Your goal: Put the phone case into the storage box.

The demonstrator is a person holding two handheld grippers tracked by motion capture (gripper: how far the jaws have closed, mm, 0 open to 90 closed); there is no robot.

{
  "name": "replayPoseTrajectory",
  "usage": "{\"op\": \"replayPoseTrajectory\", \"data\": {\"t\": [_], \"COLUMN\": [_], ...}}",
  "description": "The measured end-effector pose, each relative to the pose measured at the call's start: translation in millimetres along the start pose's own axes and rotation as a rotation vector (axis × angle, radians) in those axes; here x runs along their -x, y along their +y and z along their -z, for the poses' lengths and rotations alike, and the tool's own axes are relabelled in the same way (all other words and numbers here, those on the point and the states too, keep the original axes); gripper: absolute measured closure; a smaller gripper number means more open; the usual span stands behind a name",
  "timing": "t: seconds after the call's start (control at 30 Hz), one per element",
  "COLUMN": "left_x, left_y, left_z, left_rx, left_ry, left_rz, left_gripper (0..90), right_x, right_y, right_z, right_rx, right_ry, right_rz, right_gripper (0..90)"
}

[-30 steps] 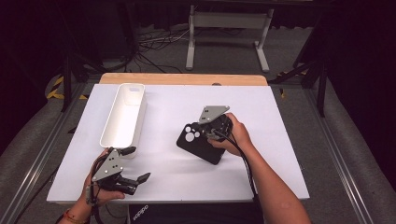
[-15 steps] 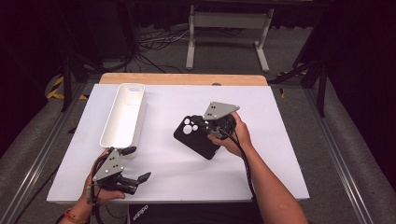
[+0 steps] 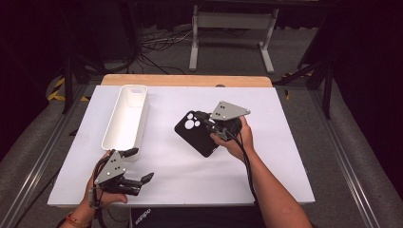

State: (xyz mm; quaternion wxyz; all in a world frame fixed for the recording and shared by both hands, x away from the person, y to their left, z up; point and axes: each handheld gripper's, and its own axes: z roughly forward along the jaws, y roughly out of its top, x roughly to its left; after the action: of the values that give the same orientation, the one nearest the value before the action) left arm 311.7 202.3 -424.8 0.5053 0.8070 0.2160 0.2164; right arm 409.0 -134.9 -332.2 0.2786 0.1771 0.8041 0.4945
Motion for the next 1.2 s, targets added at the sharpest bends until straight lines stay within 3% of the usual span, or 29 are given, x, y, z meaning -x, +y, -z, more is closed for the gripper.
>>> {"op": "replayPoseTrajectory", "data": {"t": [0.37, 0.63, 0.87, 0.97, 1.2], "left_x": [2.4, 4.1, 10.0, 9.4, 11.9], "left_y": [7.6, 10.6, 16.0, 19.0, 33.2], "left_z": [-8.2, -16.5, -26.7, -33.5, -46.4], "left_rx": [0.014, 0.034, 0.041, 0.045, 0.066], "left_ry": [0.02, 0.018, 0.018, 0.017, 0.027], "left_rz": [0.003, 0.03, 0.011, 0.02, 0.0], "left_gripper": [9.2, 10.5, 11.1, 11.6, 13.0], "right_x": [-2.8, -5.6, -10.7, -12.9, -15.5], "right_y": [-2.5, -6.8, -10.3, -11.8, -17.9], "right_z": [3.9, 10.2, 14.9, 17.0, 22.1], "right_rx": [0.08, 0.137, 0.161, 0.17, 0.197], "right_ry": [-0.074, -0.131, -0.176, -0.189, -0.242], "right_rz": [-0.058, -0.097, -0.103, -0.113, -0.153], "right_gripper": [88.3, 88.3, 88.3, 88.3, 88.2]}}
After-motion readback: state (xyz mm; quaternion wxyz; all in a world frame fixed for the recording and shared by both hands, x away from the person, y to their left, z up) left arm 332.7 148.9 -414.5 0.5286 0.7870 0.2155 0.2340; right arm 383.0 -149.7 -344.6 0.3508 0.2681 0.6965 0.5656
